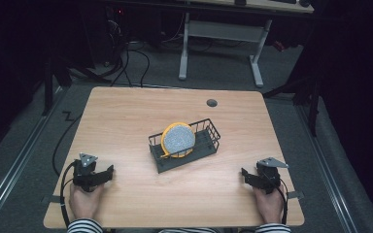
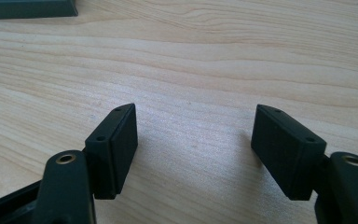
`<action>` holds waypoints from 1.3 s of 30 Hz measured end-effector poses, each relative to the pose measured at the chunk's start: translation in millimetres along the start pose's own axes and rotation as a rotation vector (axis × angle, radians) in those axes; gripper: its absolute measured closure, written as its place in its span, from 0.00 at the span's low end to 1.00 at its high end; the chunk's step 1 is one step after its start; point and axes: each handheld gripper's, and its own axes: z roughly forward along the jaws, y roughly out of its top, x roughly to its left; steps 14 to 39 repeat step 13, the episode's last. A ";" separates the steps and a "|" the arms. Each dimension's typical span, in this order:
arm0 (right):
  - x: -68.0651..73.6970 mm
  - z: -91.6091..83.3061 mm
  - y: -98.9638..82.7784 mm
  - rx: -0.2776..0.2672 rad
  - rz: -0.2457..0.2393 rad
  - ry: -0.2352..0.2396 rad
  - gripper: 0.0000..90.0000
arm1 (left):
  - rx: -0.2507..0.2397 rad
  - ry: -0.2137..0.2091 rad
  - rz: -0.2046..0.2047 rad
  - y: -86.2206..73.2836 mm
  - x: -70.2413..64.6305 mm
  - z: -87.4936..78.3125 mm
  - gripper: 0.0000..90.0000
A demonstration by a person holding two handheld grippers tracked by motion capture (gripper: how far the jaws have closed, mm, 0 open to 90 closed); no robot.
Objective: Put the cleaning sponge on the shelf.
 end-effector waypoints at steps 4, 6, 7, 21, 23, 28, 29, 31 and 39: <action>0.0 0.0 0.0 0.000 0.000 0.000 0.35 | 0.000 -0.002 0.000 0.0 0.0 0.0 0.24; 0.0 0.0 0.0 0.000 0.000 0.000 0.35 | 0.000 -0.002 -0.001 0.0 0.1 0.0 0.24; 0.0 0.0 0.0 0.000 0.000 0.000 0.35 | 0.000 -0.002 -0.001 0.0 0.1 0.0 0.24; 0.0 0.0 0.0 0.000 0.000 0.000 0.35 | 0.000 -0.003 -0.002 -0.1 0.2 0.0 0.24; 0.0 0.0 0.0 0.000 0.000 0.000 0.35 | 0.000 -0.003 -0.002 -0.1 0.2 0.0 0.24; 0.0 0.0 0.0 0.000 0.000 0.000 0.35 | 0.000 -0.003 -0.002 -0.1 0.2 0.0 0.24; 0.0 0.0 0.0 0.000 0.000 0.000 0.35 | 0.000 -0.003 -0.002 -0.1 0.2 0.0 0.24; 0.0 0.0 0.0 0.000 0.000 0.000 0.35 | 0.000 -0.003 -0.002 -0.1 0.2 0.0 0.24; 0.0 0.0 0.0 0.000 0.000 0.000 0.35 | 0.000 -0.003 -0.002 -0.1 0.2 0.0 0.24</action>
